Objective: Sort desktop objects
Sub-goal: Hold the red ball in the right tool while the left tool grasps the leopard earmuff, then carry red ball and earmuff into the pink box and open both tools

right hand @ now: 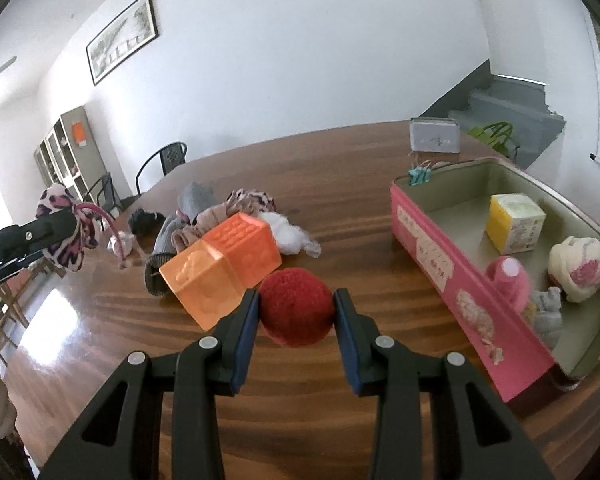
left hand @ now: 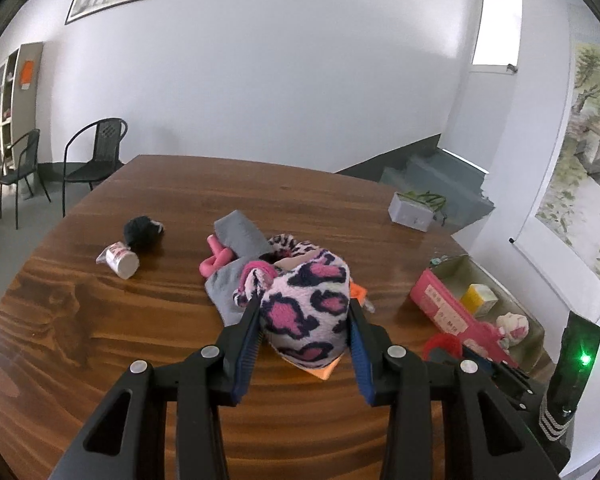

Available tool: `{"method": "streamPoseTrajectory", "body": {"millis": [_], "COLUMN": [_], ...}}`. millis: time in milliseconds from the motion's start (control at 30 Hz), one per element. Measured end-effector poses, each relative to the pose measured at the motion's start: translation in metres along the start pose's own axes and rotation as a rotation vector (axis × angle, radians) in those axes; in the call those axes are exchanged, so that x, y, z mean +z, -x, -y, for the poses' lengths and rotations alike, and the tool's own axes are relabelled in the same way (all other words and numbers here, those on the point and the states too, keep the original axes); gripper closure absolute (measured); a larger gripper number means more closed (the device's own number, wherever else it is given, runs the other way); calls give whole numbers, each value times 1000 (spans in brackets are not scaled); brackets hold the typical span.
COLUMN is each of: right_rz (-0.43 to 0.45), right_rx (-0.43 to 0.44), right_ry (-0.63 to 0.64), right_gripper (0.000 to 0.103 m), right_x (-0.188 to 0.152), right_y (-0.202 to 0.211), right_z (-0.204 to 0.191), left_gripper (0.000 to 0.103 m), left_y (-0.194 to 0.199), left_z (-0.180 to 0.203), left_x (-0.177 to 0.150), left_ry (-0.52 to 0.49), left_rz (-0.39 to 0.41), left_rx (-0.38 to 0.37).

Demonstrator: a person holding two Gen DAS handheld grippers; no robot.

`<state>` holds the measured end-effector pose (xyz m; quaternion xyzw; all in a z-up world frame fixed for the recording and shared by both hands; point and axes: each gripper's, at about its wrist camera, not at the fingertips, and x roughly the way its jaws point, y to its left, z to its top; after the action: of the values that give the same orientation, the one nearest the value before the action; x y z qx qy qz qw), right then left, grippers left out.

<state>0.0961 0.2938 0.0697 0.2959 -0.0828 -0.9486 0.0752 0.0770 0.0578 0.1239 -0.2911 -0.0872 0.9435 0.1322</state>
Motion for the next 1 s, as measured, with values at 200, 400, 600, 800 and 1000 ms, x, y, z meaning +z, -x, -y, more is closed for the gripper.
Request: {"method": "streamPoseTrajectory", "body": {"millis": [200,400,600,800,1000], "right_rz": [107,199,220,218,209], "right_rx": [-74,-218,-305,-330,-317], "right_ry": [-77,-148,-178,-176,-235], "right_gripper": [62,62,62,62,44], "right_x": [8,18,22,22,19], "right_y": [34,67,80,76,72], "right_z": [32,81,118,129,143], "left_gripper": [61,61,61,61,61], "left_y": [0,-10,-22,-34,-49], "left_z": [23,50,79,103,128], "left_x": [6,10,12,16,21], "left_ry": [-34,-62,-102,-133,-163], "left_rz": [5,-14,-36,-50,-69], "left_rx": [-36,-84,-121,-145,-182]}}
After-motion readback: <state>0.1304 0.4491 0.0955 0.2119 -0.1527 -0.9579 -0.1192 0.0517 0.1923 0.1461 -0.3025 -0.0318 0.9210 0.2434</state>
